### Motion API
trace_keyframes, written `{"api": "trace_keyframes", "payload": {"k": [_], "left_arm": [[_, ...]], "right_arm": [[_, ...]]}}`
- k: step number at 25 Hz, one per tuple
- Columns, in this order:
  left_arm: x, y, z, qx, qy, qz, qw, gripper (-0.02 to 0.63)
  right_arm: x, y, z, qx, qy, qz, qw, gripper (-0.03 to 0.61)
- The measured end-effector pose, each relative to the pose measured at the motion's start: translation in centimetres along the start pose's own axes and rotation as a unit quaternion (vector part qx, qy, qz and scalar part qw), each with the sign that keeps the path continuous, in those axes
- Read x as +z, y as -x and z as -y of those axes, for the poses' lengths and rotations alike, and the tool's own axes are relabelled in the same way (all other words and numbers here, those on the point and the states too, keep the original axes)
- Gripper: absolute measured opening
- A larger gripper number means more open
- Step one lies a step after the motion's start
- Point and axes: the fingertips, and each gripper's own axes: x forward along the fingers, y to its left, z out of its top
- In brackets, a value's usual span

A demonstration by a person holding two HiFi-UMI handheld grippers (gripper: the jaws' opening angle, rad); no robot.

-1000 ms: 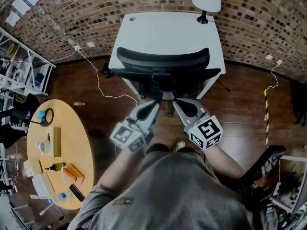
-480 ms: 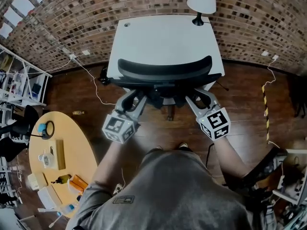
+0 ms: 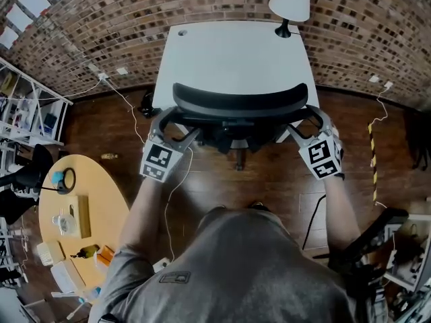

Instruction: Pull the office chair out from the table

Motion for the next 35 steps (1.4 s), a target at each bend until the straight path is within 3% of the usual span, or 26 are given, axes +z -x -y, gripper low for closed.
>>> {"api": "trace_keyframes", "payload": {"k": [4, 7, 12, 13, 17, 24, 35], "left_arm": [[-0.7, -0.4, -0.6, -0.003, -0.059, -0.026, 0.9979, 0.336], [-1.4, -0.6, -1.6, -0.003, -0.061, -0.043, 0.9972, 0.360], [-3.1, -2.8, -0.6, -0.043, -0.096, -0.085, 0.9908, 0.360], [-3.2, -3.1, -0.5, -0.046, -0.099, -0.089, 0.9901, 0.363], [-2.9, -3.2, -0.7, -0.051, -0.104, -0.089, 0.9893, 0.365], [-3.4, -2.3, 0.5, -0.068, -0.129, -0.104, 0.9838, 0.286], [-3.6, -1.4, 0.4, -0.093, -0.116, -0.102, 0.9836, 0.253]], "right_arm": [[-0.9, -1.5, -0.3, 0.039, 0.033, -0.035, 0.998, 0.362], [-1.1, -2.3, -1.1, 0.064, 0.060, -0.052, 0.995, 0.367], [-1.1, -3.9, -1.6, 0.080, 0.093, -0.064, 0.990, 0.342], [-1.0, -4.2, -1.5, 0.077, 0.101, -0.067, 0.990, 0.310], [-0.9, -4.4, -1.4, 0.085, 0.117, -0.075, 0.987, 0.302], [-1.3, -3.6, -1.9, 0.095, 0.119, -0.083, 0.985, 0.278], [-1.1, -2.8, -3.1, 0.099, 0.124, -0.083, 0.984, 0.261]]}}
